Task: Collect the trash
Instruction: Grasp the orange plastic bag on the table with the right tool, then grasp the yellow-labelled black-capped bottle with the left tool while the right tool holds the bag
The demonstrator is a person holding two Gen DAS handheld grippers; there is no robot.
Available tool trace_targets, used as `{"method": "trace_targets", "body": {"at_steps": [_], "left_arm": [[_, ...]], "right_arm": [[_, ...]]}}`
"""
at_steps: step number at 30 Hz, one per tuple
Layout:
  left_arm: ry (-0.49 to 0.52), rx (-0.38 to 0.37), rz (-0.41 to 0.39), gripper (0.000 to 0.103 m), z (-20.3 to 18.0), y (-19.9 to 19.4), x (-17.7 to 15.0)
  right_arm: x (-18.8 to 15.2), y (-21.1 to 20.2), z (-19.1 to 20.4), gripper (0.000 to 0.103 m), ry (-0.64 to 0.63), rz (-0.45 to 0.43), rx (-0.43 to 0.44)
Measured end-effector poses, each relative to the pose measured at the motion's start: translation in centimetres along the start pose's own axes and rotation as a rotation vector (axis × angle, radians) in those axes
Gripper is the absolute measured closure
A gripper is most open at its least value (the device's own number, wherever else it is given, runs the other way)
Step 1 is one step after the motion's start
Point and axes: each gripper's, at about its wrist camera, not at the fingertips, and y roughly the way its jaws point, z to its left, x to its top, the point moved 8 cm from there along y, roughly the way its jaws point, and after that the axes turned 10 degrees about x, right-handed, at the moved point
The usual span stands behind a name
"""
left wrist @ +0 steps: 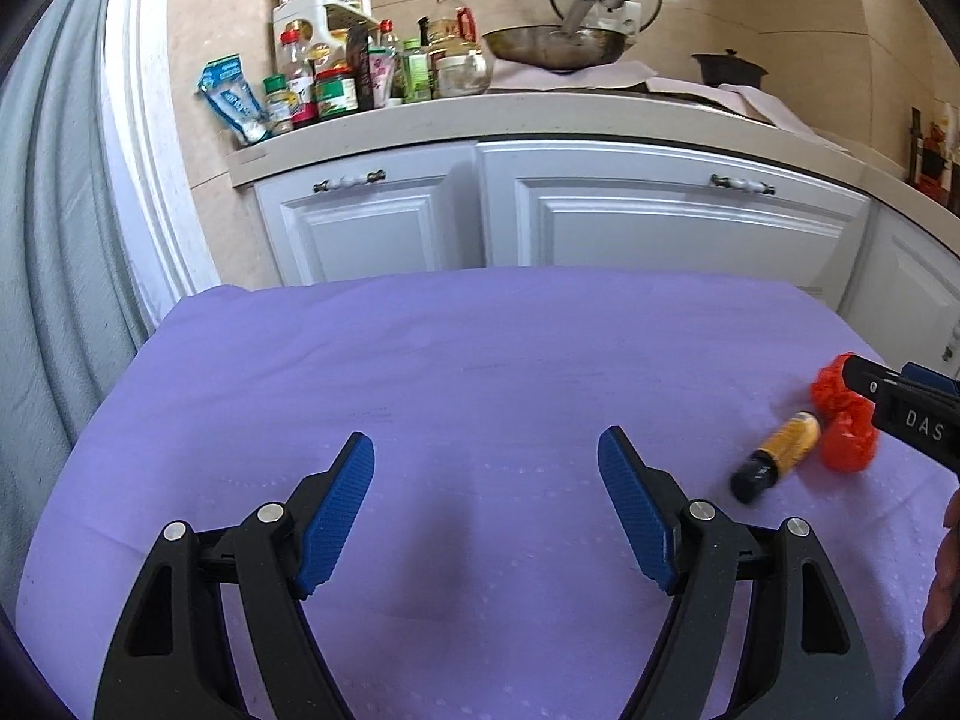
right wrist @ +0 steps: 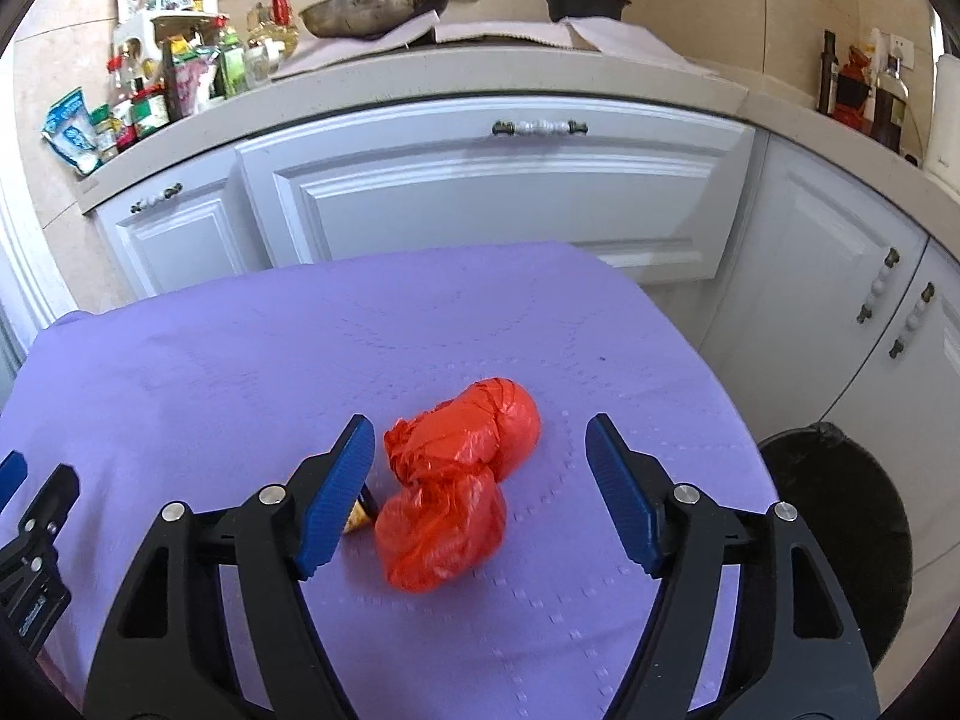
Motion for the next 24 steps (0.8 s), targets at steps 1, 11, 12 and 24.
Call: {"method": "trace_targets", "body": {"at_steps": [1,11,12,24], "left_arm": [[-0.001,0.002,0.003,0.028,0.1,0.2,0.0],[0.013,-0.010,0.020,0.028,-0.5,1.4,-0.1],[0.015,-0.013,0.020,0.028,-0.7,1.4,-0.1],[0.094,-0.095,0.003,0.027,-5.2,0.2,-0.1]], "right_arm": [[-0.1,0.4,-0.2,0.032,0.004,0.010,-0.004],[-1.7,2.9,-0.9,0.051,0.066,0.107,0.035],[-1.9,3.1,-0.9,0.063,0.076,0.116,0.053],[-2.2,-0.2,-2.3,0.064,0.046,0.050,0.020]]}}
